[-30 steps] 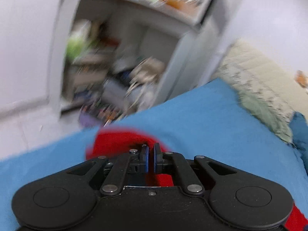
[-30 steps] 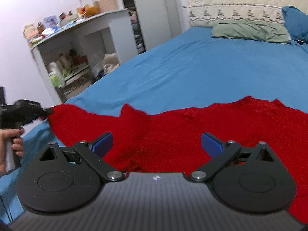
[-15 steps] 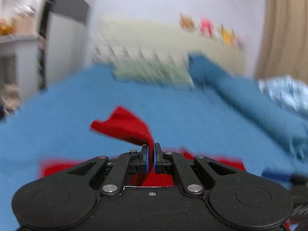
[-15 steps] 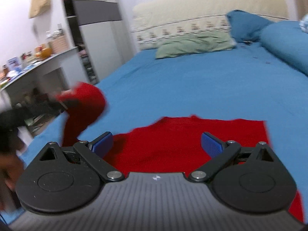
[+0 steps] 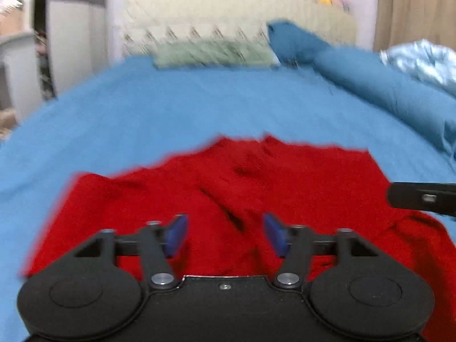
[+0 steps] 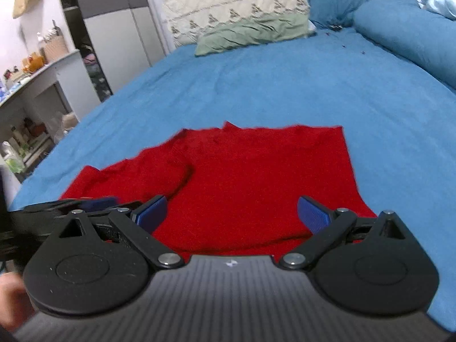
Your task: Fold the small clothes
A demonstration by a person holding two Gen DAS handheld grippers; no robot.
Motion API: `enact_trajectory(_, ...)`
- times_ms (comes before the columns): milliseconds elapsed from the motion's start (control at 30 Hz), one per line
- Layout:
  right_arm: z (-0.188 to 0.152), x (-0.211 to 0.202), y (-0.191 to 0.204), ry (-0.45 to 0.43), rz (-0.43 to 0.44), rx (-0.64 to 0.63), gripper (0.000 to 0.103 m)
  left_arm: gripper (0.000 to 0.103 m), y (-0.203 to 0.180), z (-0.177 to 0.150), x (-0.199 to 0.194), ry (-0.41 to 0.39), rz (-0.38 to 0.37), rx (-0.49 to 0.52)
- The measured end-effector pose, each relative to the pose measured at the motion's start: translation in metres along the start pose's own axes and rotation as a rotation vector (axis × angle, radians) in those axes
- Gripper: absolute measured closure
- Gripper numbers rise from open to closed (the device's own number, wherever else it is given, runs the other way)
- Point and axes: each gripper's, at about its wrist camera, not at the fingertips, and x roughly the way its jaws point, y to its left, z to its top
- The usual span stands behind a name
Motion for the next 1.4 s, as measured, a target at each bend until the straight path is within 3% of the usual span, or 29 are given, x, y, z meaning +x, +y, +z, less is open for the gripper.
enact_trajectory(167,0.010,0.029,0.054,0.009,0.031,-0.134,0.000,0.015,0.063,-0.015,-0.061,-0.071,0.233,-0.103)
enact_trajectory(333,0.004,0.087,0.107,0.071,-0.005,-0.193,0.003,0.015,0.104,-0.036,-0.052,-0.010,0.325,-0.175)
enact_trajectory(400,0.001,0.113,0.122,0.097,-0.018,-0.216,0.017,0.016,0.113,-0.047,-0.045,0.023,0.304,-0.210)
enact_trajectory(467,-0.003,0.134,0.133,0.115,-0.063,-0.252,0.021,0.016,0.112,-0.051,-0.039,0.052,0.288,-0.216)
enact_trajectory(533,-0.004,0.149,0.136,0.126,-0.117,-0.278,0.036,0.017,0.110,-0.054,-0.035,0.076,0.271,-0.208)
enact_trajectory(600,0.000,0.150,0.127,0.097,-0.126,-0.244,0.073,0.018,0.111,-0.054,-0.034,0.083,0.256,-0.214)
enact_trajectory(633,0.002,0.143,0.118,0.072,-0.113,-0.193,0.075,0.018,0.110,-0.054,-0.034,0.078,0.252,-0.211)
enact_trajectory(733,0.000,0.112,0.081,-0.019,-0.079,-0.011,0.075,0.018,0.106,-0.058,-0.039,0.063,0.265,-0.172)
enact_trajectory(833,-0.018,0.099,0.050,-0.004,-0.052,0.069,0.071,0.018,0.107,-0.062,-0.033,0.072,0.265,-0.174)
enact_trajectory(867,-0.026,0.098,0.041,0.005,-0.050,0.087,0.067,0.018,0.107,-0.063,-0.032,0.079,0.264,-0.184)
enact_trajectory(900,-0.032,0.098,0.034,0.012,-0.048,0.108,0.054,0.018,0.108,-0.063,-0.030,0.084,0.265,-0.190)
enact_trajectory(933,-0.036,0.097,0.027,0.006,-0.043,0.135,0.047,0.018,0.108,-0.063,-0.029,0.087,0.267,-0.193)
enact_trajectory(1067,-0.032,0.098,0.013,-0.020,0.018,0.221,0.035,0.018,0.112,-0.063,-0.027,0.087,0.272,-0.205)
enact_trajectory(1133,-0.028,0.102,0.012,-0.001,0.019,0.218,0.034,0.018,0.116,-0.064,-0.024,0.093,0.269,-0.233)
enact_trajectory(1167,-0.027,0.103,0.013,0.004,0.009,0.203,0.034,0.018,0.118,-0.064,-0.023,0.096,0.269,-0.241)
enact_trajectory(1233,-0.023,0.107,0.020,0.021,-0.017,0.150,0.052,0.018,0.120,-0.065,-0.022,0.095,0.271,-0.247)
enact_trajectory(1267,-0.019,0.109,0.022,0.036,-0.016,0.125,0.078,0.018,0.121,-0.065,-0.021,0.092,0.274,-0.246)
enact_trajectory(1400,0.011,0.092,0.036,-0.040,0.012,0.024,0.080,0.019,0.121,-0.067,-0.019,0.079,0.267,-0.231)
